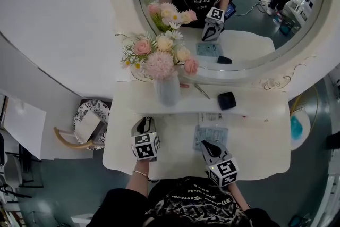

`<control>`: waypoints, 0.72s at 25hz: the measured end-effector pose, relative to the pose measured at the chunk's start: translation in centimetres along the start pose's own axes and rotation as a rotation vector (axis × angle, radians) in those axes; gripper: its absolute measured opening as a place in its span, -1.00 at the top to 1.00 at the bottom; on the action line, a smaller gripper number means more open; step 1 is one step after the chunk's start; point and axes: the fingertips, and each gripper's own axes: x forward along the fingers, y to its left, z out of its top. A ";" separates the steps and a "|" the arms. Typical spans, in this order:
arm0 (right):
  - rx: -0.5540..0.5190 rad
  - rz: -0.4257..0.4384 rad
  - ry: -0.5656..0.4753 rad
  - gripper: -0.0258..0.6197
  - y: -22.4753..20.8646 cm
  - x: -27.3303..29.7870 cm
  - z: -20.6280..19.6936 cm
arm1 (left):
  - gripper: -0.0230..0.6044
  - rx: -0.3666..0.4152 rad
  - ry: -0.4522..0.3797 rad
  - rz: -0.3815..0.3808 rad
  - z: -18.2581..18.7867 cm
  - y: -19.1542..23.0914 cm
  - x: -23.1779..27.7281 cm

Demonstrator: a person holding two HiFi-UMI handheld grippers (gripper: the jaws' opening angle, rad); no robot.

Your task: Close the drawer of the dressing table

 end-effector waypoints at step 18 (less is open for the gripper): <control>0.004 -0.008 0.000 0.88 -0.2 0.0 -0.1 | 0.61 0.000 -0.001 0.002 0.2 0.1 0.3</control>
